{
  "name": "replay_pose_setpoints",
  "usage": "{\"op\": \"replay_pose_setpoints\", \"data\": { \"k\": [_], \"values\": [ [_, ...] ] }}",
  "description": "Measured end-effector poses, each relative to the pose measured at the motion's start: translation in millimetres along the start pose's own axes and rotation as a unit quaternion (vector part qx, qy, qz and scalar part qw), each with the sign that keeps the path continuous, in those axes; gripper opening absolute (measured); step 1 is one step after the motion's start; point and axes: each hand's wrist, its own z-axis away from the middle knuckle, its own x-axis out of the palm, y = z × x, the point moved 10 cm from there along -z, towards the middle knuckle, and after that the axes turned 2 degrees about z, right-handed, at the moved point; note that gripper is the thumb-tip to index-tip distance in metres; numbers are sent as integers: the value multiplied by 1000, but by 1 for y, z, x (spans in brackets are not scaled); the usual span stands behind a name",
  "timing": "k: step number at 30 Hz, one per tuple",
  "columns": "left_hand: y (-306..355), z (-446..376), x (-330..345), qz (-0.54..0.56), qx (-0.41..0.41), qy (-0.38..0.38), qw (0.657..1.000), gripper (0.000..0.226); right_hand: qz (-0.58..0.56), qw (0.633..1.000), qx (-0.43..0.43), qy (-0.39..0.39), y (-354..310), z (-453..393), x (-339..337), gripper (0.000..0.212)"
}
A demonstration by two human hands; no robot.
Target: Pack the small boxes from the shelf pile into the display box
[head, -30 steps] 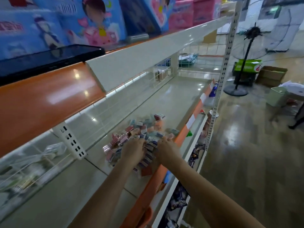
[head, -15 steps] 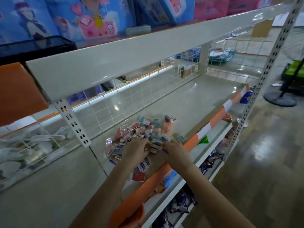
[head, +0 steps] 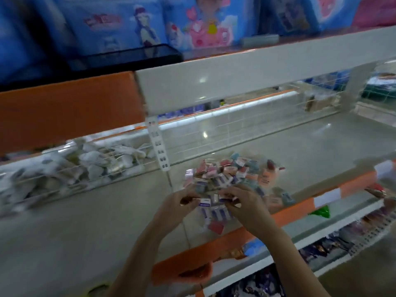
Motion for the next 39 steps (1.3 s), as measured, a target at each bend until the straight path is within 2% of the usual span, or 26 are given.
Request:
{"op": "replay_pose_setpoints", "data": {
  "k": [3,7,13,18,22,25,27,34,39],
  "values": [
    [-23,38,-46,21,-38,70,997,22,-25,998,-47,-35,-46,-4,31,31],
    [-43,110,-116,67,-45,154,985,20,-61,983,-142,-103,-128,4,81,24],
    [-80,249,-222,65,-80,295,950,22,-119,947,-222,-197,-250,49,163,21],
    [-115,369,-297,31,-104,369,923,27,-133,925,-263,-241,-349,99,237,22],
    [-141,439,-343,-2,-127,408,904,39,-133,913,-287,-258,-412,133,292,21],
    [-160,471,-367,-3,-134,429,893,20,-113,907,-298,-274,-443,150,326,21],
    [-175,485,-378,15,-131,432,892,15,-100,906,-301,-280,-458,156,344,22],
    [-214,499,-420,14,-116,435,893,25,-79,911,-317,-251,-502,149,386,24],
    [-241,480,-452,-23,-142,392,908,12,-63,917,-308,-244,-512,119,417,23]
  ]
}}
